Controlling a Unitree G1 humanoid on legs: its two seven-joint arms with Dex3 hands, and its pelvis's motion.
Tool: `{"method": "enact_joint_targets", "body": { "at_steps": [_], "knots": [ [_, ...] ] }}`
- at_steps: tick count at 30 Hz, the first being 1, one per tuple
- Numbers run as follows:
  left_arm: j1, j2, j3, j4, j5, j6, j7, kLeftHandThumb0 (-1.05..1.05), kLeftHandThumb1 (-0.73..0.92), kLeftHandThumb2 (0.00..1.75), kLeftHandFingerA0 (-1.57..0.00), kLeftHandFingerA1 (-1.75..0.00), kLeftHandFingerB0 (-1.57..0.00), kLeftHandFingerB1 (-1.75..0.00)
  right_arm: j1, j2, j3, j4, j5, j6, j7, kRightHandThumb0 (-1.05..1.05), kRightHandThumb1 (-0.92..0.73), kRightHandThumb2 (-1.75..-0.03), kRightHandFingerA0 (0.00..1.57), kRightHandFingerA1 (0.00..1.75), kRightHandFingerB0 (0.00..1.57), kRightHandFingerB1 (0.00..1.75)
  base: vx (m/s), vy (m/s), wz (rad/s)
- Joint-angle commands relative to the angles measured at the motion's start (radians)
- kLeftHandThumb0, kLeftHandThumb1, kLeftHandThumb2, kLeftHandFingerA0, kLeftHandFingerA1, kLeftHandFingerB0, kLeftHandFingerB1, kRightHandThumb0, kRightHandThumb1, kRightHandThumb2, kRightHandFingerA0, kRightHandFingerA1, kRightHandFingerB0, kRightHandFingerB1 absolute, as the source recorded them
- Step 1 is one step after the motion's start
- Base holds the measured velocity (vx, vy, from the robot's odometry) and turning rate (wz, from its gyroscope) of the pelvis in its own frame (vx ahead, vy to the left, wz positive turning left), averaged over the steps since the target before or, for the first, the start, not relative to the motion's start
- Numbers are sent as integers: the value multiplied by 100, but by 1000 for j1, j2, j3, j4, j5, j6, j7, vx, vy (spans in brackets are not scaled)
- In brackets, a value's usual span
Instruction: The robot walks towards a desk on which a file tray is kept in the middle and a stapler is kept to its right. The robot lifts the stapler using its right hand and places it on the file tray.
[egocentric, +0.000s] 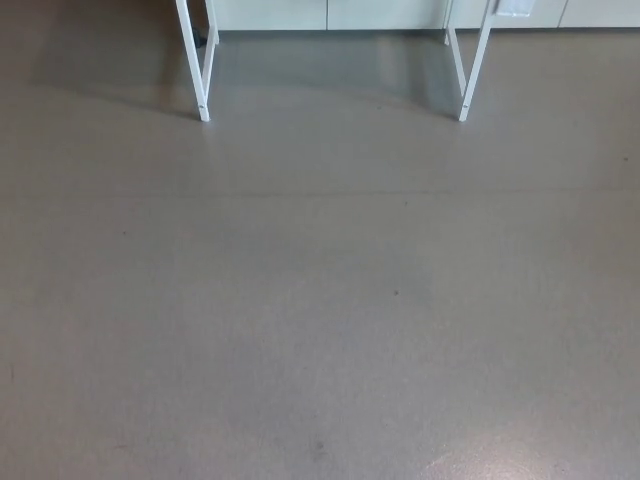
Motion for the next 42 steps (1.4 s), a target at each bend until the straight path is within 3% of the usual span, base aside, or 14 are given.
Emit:
{"method": "enact_joint_targets", "body": {
  "at_steps": [1,4,6,8,9,14,16,17,20,21,26,39,40,42],
  "knots": [
    [-7,22,2,18,-10,-71,-23,-93,80,135,-5,-72,-12,-61,21,-29,0,-45,7,10,49,-68,-62,-59,45,50,7,25,0,0,0],
    [-12,22,6,28,-16,-74,-24,-85,92,109,-11,-81,0,-62,13,-23,-3,-13,4,-34,41,-71,-48,-86,34,58,5,30,0,0,0],
    [-16,21,11,33,-22,-69,-22,-88,92,108,-11,-81,0,-61,24,-31,1,-43,0,-7,52,-70,-62,-59,42,50,7,26,0,0,0],
    [-3,18,19,18,-34,-85,-41,-90,91,110,-8,-80,0,-60,37,-37,7,-75,-11,22,51,-75,-50,-88,51,62,4,28,0,0,0],
    [-7,20,8,18,-22,-74,-28,-92,80,135,-3,-71,-12,-61,32,-14,-37,-59,53,15,85,-70,-46,-81,16,56,4,25,0,0,0],
    [-11,21,16,28,-28,-75,-31,-88,92,108,-8,-79,0,-59,17,-23,-16,-38,20,26,67,-67,-46,-84,28,56,3,29,0,0,0],
    [-12,20,17,29,-28,-60,-21,-92,80,134,-3,-71,-12,-60,34,-21,-18,-51,18,23,65,-72,-47,-87,31,58,3,26,0,0,0],
    [-15,21,12,30,-22,-53,-17,-87,92,108,-12,-81,0,-62,33,-21,-25,-47,32,24,85,-72,-47,-85,20,55,4,22,0,0,0],
    [25,19,11,22,-24,-74,-35,-94,80,136,-4,-72,-13,-62,77,-11,-49,-56,56,-3,94,-70,-45,-85,17,54,3,26,0,0,0],
    [25,16,25,21,-39,-70,-37,-90,92,105,-9,-81,0,-62,81,-11,-48,-59,51,-8,91,-70,-46,-83,16,53,5,27,0,0,0],
    [55,8,29,27,-35,-86,-40,-90,81,136,-2,-70,-11,-58,86,2,-69,-10,65,-24,93,-61,-39,-83,0,46,3,30,0,0,0],
    [57,9,14,36,-47,-81,-29,-87,92,106,-11,-82,0,-63,85,-6,-52,37,29,-85,74,-69,-60,-59,27,49,7,25,0,0,0],
    [59,10,6,35,-39,-86,-24,-86,77,131,-10,-74,-9,-64,87,-5,-50,21,30,-67,70,-66,-58,-60,34,51,7,25,0,0,0],
    [59,9,5,32,-40,-85,-27,-87,92,106,-11,-82,0,-64,104,-2,-64,-8,56,-55,83,-67,-59,-58,31,50,5,30,0,0,0]
  ]
}}
